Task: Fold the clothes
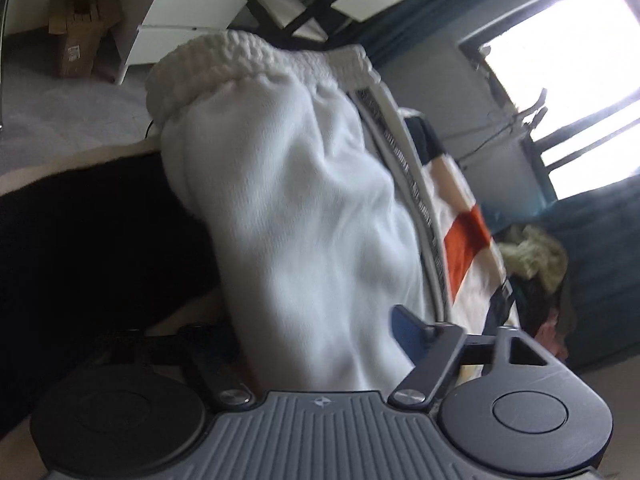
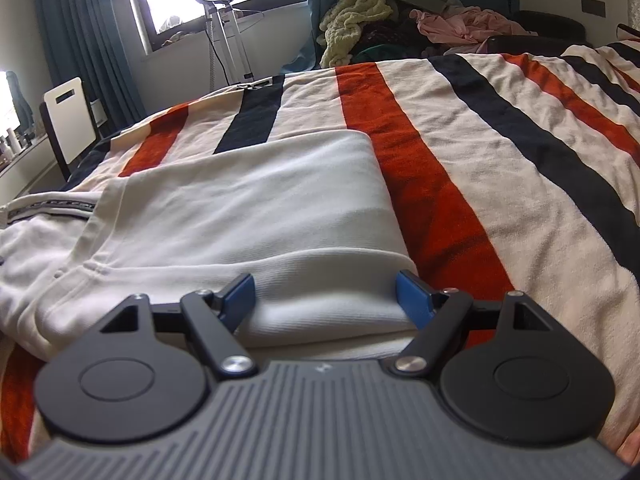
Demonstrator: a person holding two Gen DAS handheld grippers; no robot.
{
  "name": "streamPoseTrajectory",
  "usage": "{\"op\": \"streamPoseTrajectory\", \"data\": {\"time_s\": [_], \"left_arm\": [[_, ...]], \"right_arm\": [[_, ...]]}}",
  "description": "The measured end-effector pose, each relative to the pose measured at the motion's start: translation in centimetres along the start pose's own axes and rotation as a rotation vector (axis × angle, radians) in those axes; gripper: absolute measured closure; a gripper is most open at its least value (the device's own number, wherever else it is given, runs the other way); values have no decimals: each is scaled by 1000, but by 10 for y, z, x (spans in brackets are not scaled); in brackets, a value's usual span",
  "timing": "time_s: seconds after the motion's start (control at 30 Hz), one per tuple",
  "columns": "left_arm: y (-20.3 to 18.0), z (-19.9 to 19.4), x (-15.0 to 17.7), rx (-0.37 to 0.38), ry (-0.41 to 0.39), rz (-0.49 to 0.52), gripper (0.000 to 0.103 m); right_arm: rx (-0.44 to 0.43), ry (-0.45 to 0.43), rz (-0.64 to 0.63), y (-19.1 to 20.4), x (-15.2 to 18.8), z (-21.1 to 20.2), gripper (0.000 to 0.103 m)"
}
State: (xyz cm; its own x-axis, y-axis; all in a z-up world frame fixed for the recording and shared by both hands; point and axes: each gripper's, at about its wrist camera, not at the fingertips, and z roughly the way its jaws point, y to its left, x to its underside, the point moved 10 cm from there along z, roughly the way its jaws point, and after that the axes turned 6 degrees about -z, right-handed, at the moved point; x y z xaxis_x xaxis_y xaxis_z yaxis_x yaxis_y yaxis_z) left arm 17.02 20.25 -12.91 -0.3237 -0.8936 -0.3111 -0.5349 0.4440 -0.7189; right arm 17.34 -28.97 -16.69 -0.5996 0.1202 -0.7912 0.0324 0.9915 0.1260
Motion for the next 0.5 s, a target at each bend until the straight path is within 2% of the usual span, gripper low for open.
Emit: {"op": "streamPoseTrajectory", "data": {"time_s": [0.07, 0.17, 0.27, 0.4, 0.5], "left_arm": [[-2, 1, -10, 39, -43, -20, 37], [5, 8, -23, 25, -90, -35, 43], [14, 16, -29, -4, -86, -63, 46], [8, 16, -38, -14, -143, -7, 48], [5, 21, -39, -39, -163, 40, 58]], "right_arm": [[5, -1, -2, 1, 0, 0, 23], [8, -5, -3, 1, 0, -1, 23], [7, -12, 6, 0, 0, -3, 23], [20, -28, -6, 3, -3, -5, 23], [26, -51, -28, 6, -6, -9, 24]]}}
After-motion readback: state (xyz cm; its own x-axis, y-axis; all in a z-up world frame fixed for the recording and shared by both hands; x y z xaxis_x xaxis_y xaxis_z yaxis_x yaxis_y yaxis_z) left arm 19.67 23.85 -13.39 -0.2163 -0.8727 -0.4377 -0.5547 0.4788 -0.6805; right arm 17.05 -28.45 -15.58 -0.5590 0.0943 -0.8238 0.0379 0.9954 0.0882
